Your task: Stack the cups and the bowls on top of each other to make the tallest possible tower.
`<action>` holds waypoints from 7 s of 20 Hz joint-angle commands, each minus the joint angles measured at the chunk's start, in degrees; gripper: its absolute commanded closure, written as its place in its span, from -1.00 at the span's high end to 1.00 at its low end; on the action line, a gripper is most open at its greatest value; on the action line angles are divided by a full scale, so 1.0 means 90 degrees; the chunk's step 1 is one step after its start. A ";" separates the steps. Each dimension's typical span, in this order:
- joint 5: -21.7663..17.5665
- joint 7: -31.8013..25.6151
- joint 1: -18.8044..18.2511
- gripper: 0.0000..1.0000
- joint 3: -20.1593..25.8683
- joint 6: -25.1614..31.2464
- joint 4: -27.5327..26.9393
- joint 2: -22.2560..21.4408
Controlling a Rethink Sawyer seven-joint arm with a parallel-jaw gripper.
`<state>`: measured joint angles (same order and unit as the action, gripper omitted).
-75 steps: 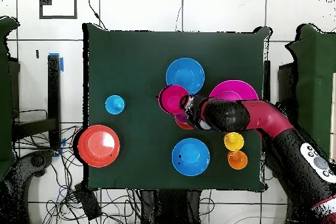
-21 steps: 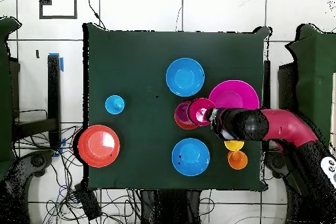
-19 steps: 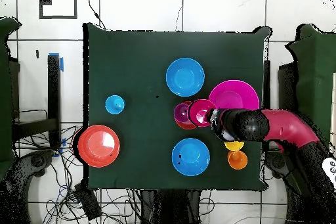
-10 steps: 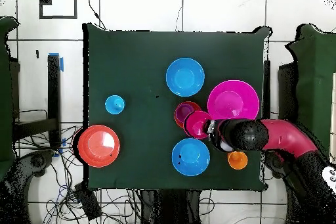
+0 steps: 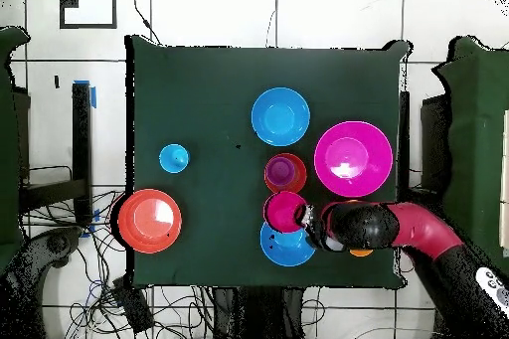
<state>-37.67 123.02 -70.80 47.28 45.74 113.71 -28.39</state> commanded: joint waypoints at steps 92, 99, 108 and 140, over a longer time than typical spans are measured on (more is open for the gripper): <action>-0.1312 -0.0782 0.0131 -1.00 0.0886 -0.3408 0.0133 0.0045; -0.1414 -0.0767 0.0163 -1.00 0.0734 -0.3369 -0.0012 0.0320; -0.1882 -0.0420 0.0402 -1.00 0.0226 -0.3973 -0.0181 0.0617; -0.1522 -0.1194 -0.0077 -1.00 0.0663 -0.3080 -0.0546 0.0854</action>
<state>-50.35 123.02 -73.46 54.45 8.16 114.42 -24.45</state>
